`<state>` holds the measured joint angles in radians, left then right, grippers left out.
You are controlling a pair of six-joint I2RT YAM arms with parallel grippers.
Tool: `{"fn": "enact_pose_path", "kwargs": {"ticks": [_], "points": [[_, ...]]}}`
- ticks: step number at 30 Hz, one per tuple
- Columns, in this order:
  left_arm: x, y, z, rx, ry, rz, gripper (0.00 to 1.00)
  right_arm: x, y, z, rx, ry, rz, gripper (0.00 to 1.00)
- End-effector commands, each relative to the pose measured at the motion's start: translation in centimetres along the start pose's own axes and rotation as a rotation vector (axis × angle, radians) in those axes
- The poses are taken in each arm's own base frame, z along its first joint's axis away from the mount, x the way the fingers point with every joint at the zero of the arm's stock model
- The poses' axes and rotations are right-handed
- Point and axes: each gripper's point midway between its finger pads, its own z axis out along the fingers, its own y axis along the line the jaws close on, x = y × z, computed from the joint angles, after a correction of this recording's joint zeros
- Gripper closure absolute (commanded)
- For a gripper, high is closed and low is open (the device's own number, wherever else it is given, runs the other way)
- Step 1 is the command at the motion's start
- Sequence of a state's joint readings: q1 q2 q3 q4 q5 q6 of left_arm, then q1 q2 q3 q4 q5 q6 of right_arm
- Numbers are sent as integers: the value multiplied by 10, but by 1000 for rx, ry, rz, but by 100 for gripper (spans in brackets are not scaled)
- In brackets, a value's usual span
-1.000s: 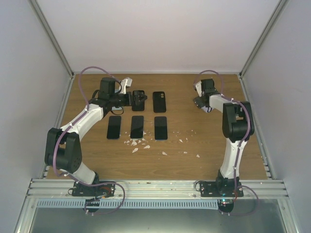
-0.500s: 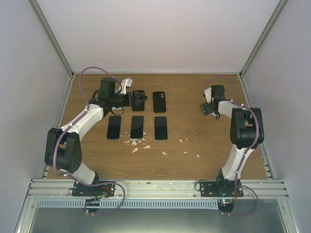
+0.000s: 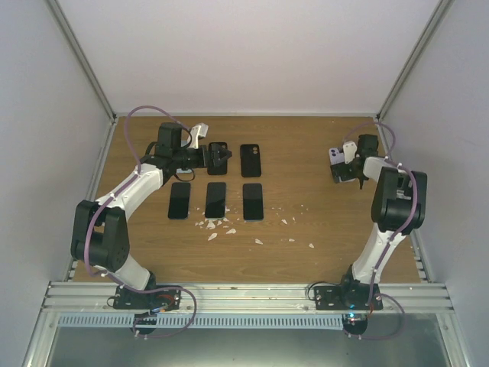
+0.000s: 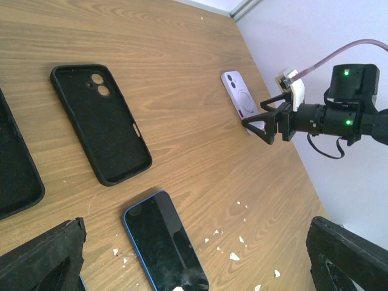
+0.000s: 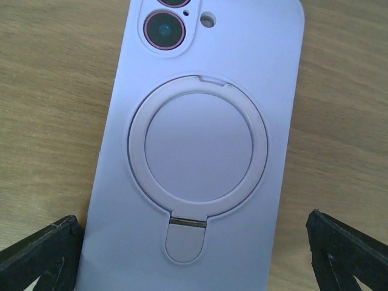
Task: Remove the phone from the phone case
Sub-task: Pick up the phone at the center of the board.
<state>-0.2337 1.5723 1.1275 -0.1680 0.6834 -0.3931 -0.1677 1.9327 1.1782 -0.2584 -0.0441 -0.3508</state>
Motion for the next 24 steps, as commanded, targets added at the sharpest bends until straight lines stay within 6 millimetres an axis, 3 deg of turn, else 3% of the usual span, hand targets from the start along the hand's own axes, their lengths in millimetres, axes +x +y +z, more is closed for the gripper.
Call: {"fn": "enact_pose_path", "kwargs": {"ticks": [1, 14, 18, 24], "points": [[-11, -3, -1, 15, -39, 31, 1, 33, -3, 19, -87, 124, 72, 0], [-11, 0, 0, 8, -37, 24, 1, 39, -7, 42, -173, 188, 124, 1], [-11, 0, 1, 6, -37, 23, 1, 40, -7, 47, -188, 209, 117, 15], [-10, 2, 0, 3, -38, 20, 1, 39, -4, 43, -201, 211, 114, 26]]}}
